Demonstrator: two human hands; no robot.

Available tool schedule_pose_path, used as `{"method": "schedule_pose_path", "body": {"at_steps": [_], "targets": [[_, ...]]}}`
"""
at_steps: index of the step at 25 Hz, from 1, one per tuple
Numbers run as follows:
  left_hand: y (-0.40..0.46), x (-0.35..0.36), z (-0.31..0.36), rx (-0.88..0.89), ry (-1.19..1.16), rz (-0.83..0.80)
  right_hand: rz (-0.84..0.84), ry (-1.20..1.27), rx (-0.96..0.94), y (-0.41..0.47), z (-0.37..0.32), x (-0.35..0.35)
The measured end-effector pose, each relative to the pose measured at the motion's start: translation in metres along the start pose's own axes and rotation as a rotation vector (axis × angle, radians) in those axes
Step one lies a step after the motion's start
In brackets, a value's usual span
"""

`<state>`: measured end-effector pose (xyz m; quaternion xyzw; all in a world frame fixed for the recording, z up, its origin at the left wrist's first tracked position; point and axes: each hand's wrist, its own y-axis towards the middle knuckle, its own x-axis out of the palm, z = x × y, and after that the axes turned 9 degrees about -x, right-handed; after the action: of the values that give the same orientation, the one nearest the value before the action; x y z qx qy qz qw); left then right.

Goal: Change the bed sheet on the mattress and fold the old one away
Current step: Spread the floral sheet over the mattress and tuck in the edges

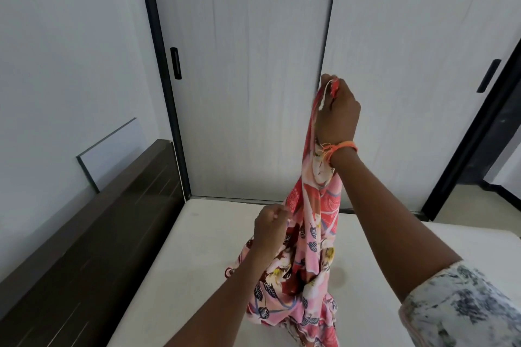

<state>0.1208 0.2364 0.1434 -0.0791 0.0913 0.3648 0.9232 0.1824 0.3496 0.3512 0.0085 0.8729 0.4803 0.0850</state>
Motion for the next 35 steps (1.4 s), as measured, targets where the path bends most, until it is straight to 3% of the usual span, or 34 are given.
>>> {"method": "schedule_pose_path", "body": {"at_steps": [2,5,7,11,18,21,24,27,31,33,35], "targets": [[0.001,-0.007,0.011,-0.109,-0.272,-0.156,0.052,-0.001,0.078,0.003,0.008,-0.006],[-0.004,0.0,0.023,-0.014,-0.025,-0.321,0.075,-0.007,0.117,0.002,0.009,-0.007],[-0.014,0.022,0.024,0.036,0.108,-0.298,0.074,0.044,0.098,-0.002,0.003,-0.003],[-0.011,0.038,0.016,0.027,0.002,-0.173,0.081,0.063,0.121,-0.002,0.006,-0.005],[-0.005,0.031,-0.004,-0.105,-0.128,-0.455,0.162,-0.027,0.147,0.001,0.029,-0.012],[-0.015,0.043,-0.013,-0.139,-0.084,-0.381,0.157,0.002,0.161,0.0,0.029,-0.009],[-0.003,0.019,-0.009,-0.228,-0.237,-0.137,0.164,0.014,0.163,0.0,0.042,-0.02],[0.035,-0.049,0.036,-0.034,-0.142,0.143,0.117,-0.062,0.142,-0.003,0.07,-0.043],[0.053,-0.106,0.15,0.518,0.314,0.322,0.116,-0.106,0.179,-0.012,0.084,-0.054],[0.04,-0.094,0.19,0.586,0.217,0.263,0.162,-0.067,0.188,-0.012,0.074,-0.046],[0.03,-0.065,0.201,0.498,-0.017,0.085,0.184,0.041,0.145,-0.018,0.055,-0.031]]}}
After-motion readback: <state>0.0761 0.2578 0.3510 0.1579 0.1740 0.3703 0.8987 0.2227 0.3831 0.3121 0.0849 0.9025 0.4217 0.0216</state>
